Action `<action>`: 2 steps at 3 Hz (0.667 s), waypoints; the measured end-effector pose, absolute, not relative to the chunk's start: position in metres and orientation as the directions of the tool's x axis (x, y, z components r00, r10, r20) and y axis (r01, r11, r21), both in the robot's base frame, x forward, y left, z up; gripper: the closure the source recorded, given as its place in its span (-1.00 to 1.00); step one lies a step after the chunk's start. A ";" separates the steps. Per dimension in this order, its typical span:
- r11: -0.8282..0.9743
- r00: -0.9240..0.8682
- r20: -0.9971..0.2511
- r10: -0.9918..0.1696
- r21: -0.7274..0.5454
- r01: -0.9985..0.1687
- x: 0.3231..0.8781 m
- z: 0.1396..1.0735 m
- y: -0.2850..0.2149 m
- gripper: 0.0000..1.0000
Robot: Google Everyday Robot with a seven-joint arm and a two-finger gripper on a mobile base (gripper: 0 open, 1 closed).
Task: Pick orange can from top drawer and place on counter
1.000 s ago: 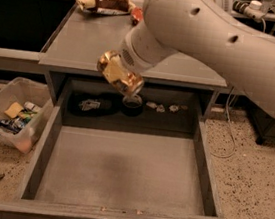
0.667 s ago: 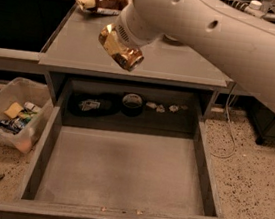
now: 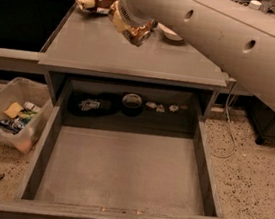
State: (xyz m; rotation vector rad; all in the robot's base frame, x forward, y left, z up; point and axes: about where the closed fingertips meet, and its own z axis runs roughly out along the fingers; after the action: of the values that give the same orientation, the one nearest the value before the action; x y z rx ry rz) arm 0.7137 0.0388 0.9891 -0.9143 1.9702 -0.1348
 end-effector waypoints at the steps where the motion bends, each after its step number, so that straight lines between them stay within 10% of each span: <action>1: 0.717 -0.292 -0.704 -0.648 -0.434 -0.546 0.714 0.989 0.039 1.00; 2: 0.707 -0.255 -0.705 -0.661 -0.472 -0.527 0.745 0.991 0.048 1.00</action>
Offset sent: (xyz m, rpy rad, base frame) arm 0.0845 0.0232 0.0050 -0.0458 -0.1282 0.0097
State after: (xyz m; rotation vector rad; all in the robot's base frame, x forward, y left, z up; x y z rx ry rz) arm 0.7448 0.0480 0.9912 -0.9188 1.9249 -0.1700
